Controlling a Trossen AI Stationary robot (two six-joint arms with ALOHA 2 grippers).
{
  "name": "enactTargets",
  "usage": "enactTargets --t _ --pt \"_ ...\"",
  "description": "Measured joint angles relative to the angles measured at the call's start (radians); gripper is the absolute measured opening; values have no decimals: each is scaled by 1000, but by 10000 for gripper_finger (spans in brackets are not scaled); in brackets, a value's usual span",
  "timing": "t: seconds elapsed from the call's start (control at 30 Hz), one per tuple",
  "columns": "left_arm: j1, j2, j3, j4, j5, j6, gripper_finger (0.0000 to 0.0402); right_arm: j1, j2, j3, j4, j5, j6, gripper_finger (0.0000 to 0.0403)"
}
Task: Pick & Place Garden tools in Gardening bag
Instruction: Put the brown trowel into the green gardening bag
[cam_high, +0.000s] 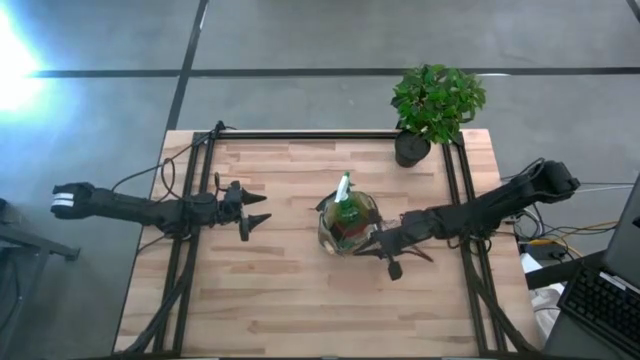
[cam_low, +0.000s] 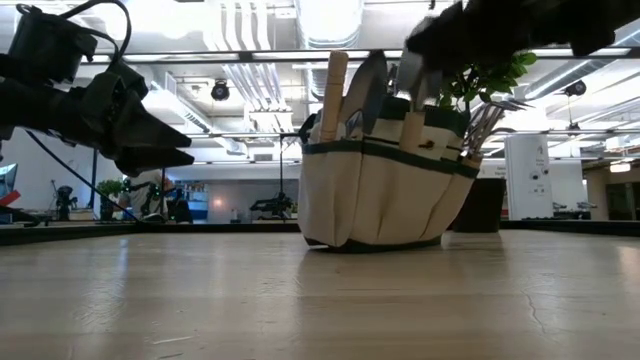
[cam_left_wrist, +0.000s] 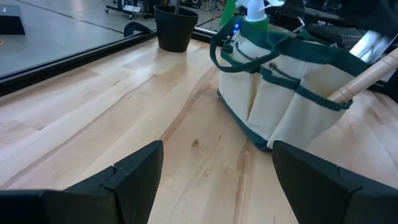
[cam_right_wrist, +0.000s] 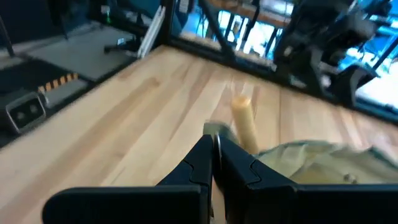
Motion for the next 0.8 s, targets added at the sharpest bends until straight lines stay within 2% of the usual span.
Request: enactTargets --t 0.23,0.5,0.8 --pt "0 2 0 -5 0 0 303 -1 94 58 -11 10 -15 8" --pt "0 5 0 -15 0 0 303 -11 134 82 -46 15 -21 8" --pt "0 5 0 -18 0 0 303 -11 120 82 -86 135 -15 8"
